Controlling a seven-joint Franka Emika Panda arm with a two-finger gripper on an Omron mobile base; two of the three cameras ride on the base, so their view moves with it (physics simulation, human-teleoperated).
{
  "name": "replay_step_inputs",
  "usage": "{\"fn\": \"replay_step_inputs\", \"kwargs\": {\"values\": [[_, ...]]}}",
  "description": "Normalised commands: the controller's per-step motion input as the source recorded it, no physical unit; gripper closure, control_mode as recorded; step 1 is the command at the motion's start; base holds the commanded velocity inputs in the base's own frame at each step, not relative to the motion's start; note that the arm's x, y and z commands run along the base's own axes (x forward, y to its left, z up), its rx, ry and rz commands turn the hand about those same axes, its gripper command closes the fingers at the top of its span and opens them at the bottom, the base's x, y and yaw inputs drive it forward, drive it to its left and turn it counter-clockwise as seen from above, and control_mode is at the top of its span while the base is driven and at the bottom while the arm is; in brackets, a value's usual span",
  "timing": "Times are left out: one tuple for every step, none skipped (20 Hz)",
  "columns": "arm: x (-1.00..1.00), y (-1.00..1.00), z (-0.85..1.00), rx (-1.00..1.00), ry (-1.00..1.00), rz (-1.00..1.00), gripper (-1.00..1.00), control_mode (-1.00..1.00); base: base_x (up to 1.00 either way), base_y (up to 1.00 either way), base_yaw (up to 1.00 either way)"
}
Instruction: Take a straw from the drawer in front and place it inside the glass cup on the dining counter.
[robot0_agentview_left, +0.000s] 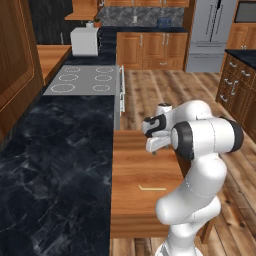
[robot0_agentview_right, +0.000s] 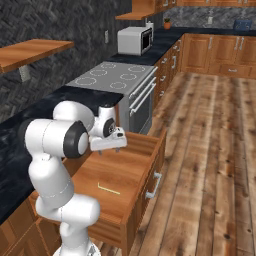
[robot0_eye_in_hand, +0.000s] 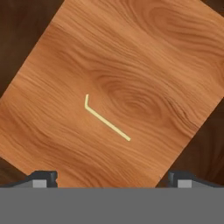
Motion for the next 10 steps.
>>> {"fn": "replay_step_inputs", "kwargs": {"values": [[0.00, 0.01, -0.11, -0.03, -0.05, 0.07, -1.00, -1.00, 0.00, 0.00, 0.00], [0.00, 0.01, -0.08, -0.02, -0.06, 0.07, -1.00, -1.00, 0.00, 0.00, 0.00], [-0.01, 0.00, -0.06, -0.01, -0.05, 0.07, -1.00, -1.00, 0.00, 0.00, 0.00], [-0.01, 0.00, -0.06, 0.00, -0.03, 0.07, -1.00, -1.00, 0.00, 0.00, 0.00], [0.00, 0.00, -0.06, 0.00, -0.02, 0.07, -1.00, -1.00, 0.00, 0.00, 0.00], [-0.05, 0.00, -0.06, 0.00, -0.01, 0.08, -1.00, -1.00, 0.00, 0.00, 0.00], [-0.11, 0.00, -0.06, 0.00, -0.02, 0.08, -1.00, -1.00, 0.00, 0.00, 0.00], [-0.14, 0.00, -0.04, 0.00, -0.03, 0.08, -1.00, -1.00, 0.00, 0.00, 0.00], [-0.11, 0.00, -0.04, 0.00, -0.02, 0.08, -1.00, -1.00, 0.00, 0.00, 0.00], [-0.06, 0.00, -0.04, 0.00, -0.01, 0.08, -1.00, -1.00, 0.00, 0.00, 0.00]]}}
